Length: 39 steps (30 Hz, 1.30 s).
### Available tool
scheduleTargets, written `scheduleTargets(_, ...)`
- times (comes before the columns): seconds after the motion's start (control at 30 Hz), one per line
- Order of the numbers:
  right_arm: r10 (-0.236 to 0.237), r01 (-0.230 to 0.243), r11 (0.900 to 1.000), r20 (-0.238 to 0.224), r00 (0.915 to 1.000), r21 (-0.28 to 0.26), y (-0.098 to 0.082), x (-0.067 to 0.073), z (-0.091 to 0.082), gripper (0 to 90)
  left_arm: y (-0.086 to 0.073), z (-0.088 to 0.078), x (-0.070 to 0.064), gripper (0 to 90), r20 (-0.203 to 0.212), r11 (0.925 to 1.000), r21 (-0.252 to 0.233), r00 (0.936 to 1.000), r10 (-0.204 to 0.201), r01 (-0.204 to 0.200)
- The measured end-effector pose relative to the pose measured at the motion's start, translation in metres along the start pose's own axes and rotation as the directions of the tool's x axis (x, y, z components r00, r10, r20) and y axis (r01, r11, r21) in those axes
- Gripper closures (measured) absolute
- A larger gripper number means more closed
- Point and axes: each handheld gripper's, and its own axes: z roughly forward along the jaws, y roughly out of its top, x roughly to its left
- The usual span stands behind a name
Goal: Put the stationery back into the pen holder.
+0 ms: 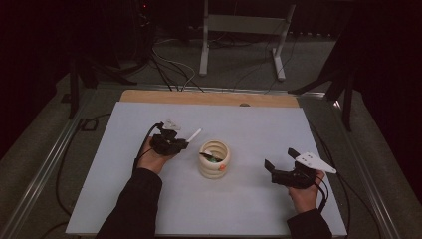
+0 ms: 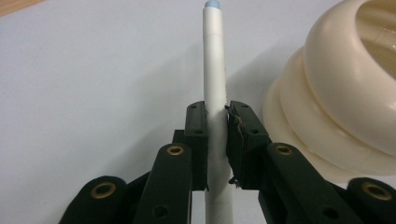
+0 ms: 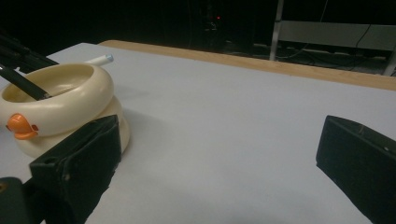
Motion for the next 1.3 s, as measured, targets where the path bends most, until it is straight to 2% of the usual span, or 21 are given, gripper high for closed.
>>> scheduleTargets(0.37, 0.002, -0.002, 1.0, 0.001, 1.0, -0.001, 0.0, 0.0, 0.0, 0.1, 0.004, -0.012, -0.004, 79.3, 0.0, 0.9995, -0.029, 0.9999, 0.014, -0.014)
scheduleTargets(0.67, 0.0, 0.0, 1.0, -0.001, 1.0, 0.0, 0.0, 0.0, 0.0, 0.1, 0.007, -0.02, -0.005, 79.3, 0.004, 0.9988, -0.034, 0.9994, 0.035, -0.035)
scheduleTargets(1.3, 0.002, -0.002, 1.0, -0.002, 1.0, 0.002, 0.0, 0.001, 0.001, 0.1, 0.016, -0.041, -0.008, 79.3, 0.031, 0.995, -0.068, 0.9967, 0.075, -0.072)
